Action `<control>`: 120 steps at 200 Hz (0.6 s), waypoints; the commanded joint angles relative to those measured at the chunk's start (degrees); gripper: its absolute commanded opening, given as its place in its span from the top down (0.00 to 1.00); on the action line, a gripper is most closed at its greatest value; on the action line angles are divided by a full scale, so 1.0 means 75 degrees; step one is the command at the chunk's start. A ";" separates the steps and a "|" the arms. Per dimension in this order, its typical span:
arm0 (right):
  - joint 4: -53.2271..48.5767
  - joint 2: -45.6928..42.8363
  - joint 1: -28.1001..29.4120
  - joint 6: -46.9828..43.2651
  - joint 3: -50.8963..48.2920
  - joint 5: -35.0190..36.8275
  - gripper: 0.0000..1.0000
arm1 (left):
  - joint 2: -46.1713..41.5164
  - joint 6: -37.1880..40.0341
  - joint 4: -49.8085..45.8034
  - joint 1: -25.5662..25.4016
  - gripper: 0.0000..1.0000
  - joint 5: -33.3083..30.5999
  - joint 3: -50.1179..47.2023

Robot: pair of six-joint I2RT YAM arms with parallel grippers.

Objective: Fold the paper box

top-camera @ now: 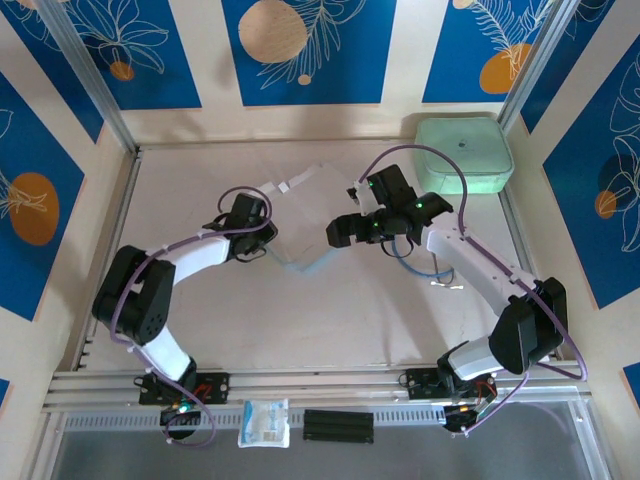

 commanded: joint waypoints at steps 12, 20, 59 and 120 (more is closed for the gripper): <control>-0.0060 -0.0107 -0.0024 0.0074 -0.0047 -0.0014 0.07 | 0.0091 -0.0128 -0.0323 0.0024 0.61 -0.0072 -0.0003; -0.0052 -0.0105 -0.0009 0.0086 -0.0033 -0.0042 0.07 | 0.0216 -0.0131 -0.0339 0.0055 0.61 0.0020 0.0041; -0.0128 -0.0198 0.0046 0.0134 -0.0043 0.0030 0.07 | 0.0679 -0.0031 -0.0766 0.0109 0.62 -0.0091 0.0295; -0.0167 -0.0232 0.0088 0.0202 -0.0104 0.0078 0.07 | 0.1305 0.0167 0.0746 0.0133 0.77 0.0817 0.0188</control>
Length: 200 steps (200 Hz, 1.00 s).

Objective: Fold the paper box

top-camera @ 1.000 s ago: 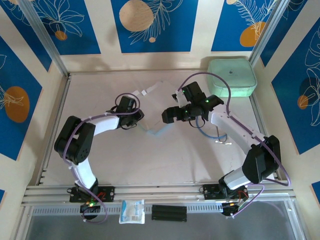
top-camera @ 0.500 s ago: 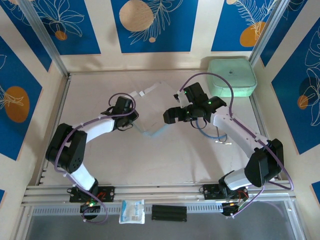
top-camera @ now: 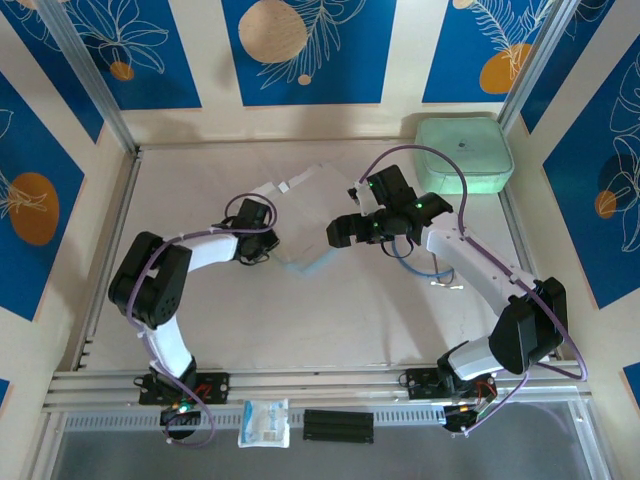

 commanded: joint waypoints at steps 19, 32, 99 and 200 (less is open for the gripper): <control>-0.0178 -0.0268 0.0080 0.0126 -0.0103 0.0058 0.07 | 0.0313 0.0034 0.0727 0.0072 0.89 0.0540 0.0045; -0.0203 -0.0270 0.0070 0.0130 -0.0103 0.0116 0.07 | 0.0186 0.0058 0.0807 0.0086 0.96 0.0553 -0.0029; 0.0493 -0.0500 -0.0093 -0.0829 0.0460 -0.0439 0.07 | -0.2083 0.2850 -0.0351 0.0233 1.00 0.0567 0.0273; 0.3220 -0.1239 0.0337 -0.7780 0.0520 -0.2212 0.09 | -0.5688 0.9265 -0.4467 0.0119 1.00 0.0509 0.2142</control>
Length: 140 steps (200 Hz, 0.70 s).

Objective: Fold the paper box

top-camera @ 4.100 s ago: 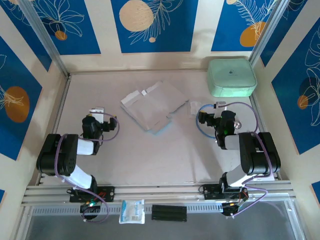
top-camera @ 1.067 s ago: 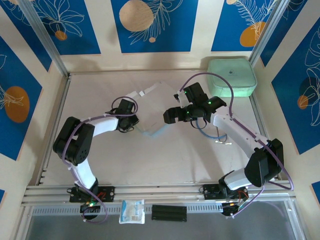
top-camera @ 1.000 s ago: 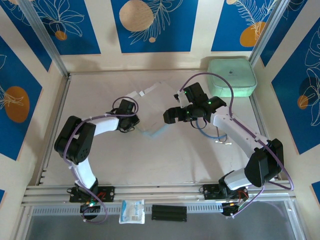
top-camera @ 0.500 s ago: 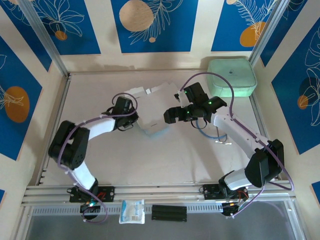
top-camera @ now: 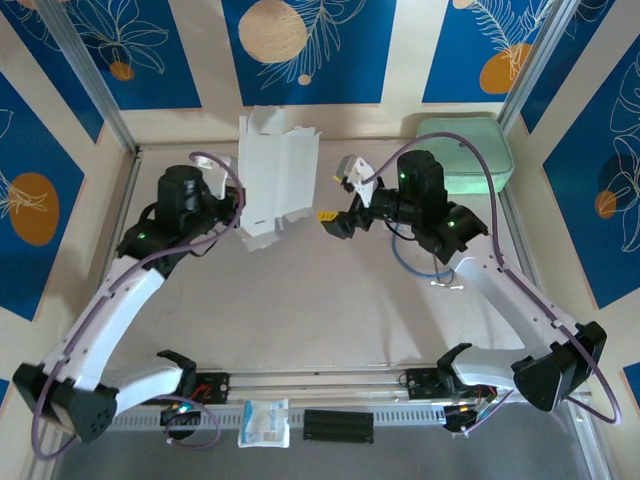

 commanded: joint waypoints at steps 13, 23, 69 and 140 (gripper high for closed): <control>-0.0459 0.0601 0.0023 -0.3167 0.0840 -0.0818 0.09 | -0.0374 0.2919 -0.1720 -0.0090 1.00 0.0289 0.0394; -0.0877 0.0772 0.0034 -0.3828 0.1136 -0.1002 0.09 | -0.0411 0.3357 -0.1984 -0.0143 1.00 0.0293 0.0467; -0.1453 0.1445 -0.0008 -0.4389 0.2227 -0.1803 0.14 | -0.0824 0.4718 -0.2565 -0.0351 1.00 0.0660 0.0414; -0.2359 0.2371 -0.0335 -0.4132 0.3214 -0.2292 0.33 | -0.0888 0.5128 -0.2660 -0.0530 1.00 0.0810 0.0467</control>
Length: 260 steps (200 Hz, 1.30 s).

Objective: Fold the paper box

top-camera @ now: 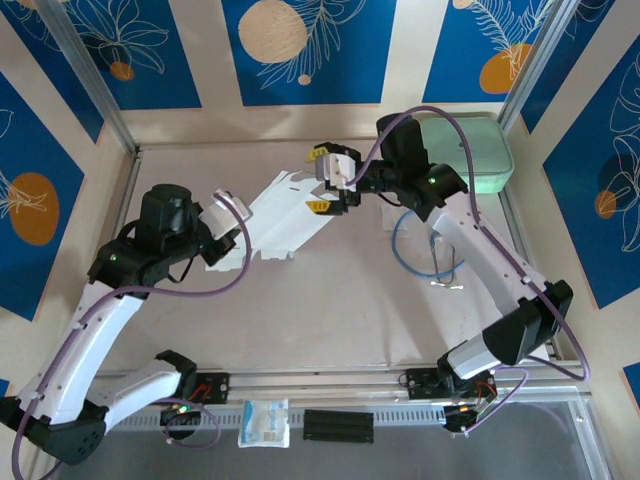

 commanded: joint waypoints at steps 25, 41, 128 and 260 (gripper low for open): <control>-0.0684 0.0495 0.0001 0.0241 0.0658 -0.0500 0.55 | -0.0006 0.0356 -0.0136 -0.0193 1.00 0.0175 0.0158; -0.0501 0.0582 0.0019 0.0375 0.0632 -0.0383 0.66 | -0.0006 0.0367 -0.0059 -0.0225 1.00 0.0184 0.0179; 0.0183 0.0385 0.0014 0.4297 0.1146 0.0348 0.91 | 0.0308 -0.3084 0.0161 -0.0245 0.31 -0.0925 0.1687; 0.0998 0.0295 -0.2061 0.6989 -0.1829 -0.1517 0.98 | 0.2715 -0.3901 -0.1979 0.2502 0.14 0.2061 0.2525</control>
